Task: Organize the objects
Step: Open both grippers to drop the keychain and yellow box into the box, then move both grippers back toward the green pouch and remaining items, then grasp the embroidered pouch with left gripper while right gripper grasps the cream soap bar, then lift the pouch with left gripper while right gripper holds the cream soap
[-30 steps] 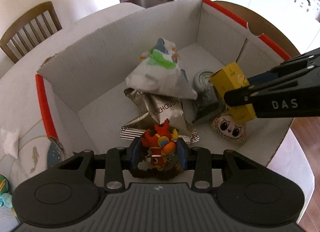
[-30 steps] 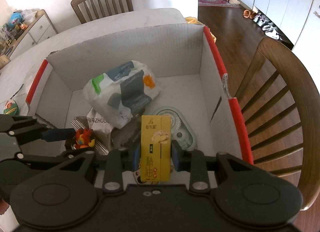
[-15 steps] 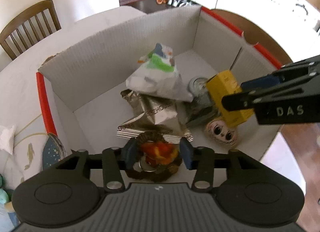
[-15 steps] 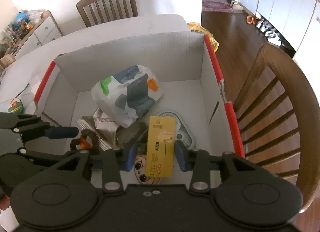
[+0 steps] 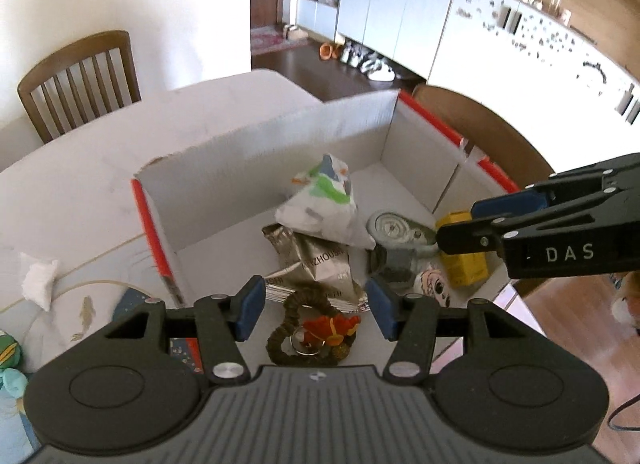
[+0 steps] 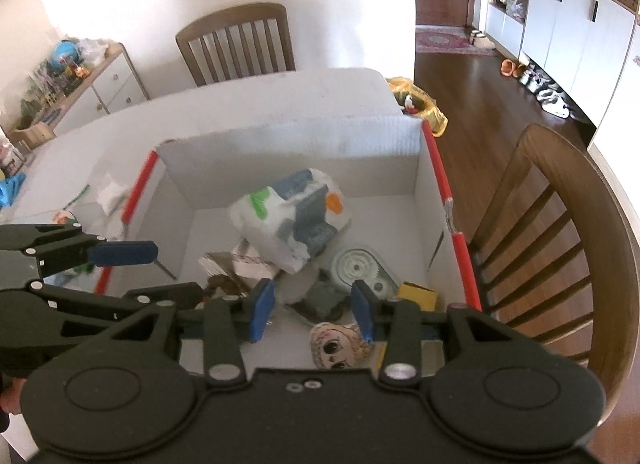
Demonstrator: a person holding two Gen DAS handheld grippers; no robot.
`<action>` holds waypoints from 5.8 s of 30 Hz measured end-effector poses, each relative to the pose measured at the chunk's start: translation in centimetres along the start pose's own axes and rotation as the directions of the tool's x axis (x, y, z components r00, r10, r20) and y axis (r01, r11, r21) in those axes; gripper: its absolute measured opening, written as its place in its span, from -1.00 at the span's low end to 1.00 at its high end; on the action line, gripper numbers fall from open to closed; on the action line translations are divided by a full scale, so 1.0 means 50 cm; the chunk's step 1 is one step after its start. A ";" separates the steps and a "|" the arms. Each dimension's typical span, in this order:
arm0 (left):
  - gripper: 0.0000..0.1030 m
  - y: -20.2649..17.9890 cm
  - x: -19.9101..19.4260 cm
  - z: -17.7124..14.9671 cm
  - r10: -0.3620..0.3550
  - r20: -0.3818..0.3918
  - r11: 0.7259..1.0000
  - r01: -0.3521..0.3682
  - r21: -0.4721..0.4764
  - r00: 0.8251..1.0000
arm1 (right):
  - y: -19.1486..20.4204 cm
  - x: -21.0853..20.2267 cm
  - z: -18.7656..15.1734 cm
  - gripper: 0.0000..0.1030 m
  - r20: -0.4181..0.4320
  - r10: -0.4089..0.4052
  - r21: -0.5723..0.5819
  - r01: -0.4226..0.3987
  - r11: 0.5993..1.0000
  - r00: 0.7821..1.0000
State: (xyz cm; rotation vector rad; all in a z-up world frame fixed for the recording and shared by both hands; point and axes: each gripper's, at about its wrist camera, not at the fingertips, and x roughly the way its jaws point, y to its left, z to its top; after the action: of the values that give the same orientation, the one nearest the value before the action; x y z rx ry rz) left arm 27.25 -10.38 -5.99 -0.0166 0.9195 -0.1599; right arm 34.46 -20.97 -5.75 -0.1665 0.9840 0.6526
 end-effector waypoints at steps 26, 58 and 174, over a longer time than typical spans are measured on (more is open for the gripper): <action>0.52 0.193 -0.234 -0.071 0.069 0.187 0.991 -0.045 -0.127 0.980 | 0.236 -0.082 -0.001 0.36 0.135 0.122 -0.043 -0.117 0.992 0.983; 1.00 0.540 -0.315 -0.237 0.183 0.238 0.942 -0.101 -0.320 0.954 | 0.561 0.038 -0.012 0.88 0.098 0.142 -0.200 -0.121 0.972 0.985; 0.51 0.719 -0.098 -0.257 0.152 0.005 0.858 -0.129 -0.497 0.988 | 0.473 0.038 -0.118 -0.03 -0.004 0.038 0.013 -0.038 0.999 0.999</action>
State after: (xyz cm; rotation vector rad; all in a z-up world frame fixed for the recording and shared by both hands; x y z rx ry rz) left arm 18.81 26.55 -12.88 -0.4297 0.8939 0.2182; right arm 17.20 -3.71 -6.94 -0.1377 0.9969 0.6805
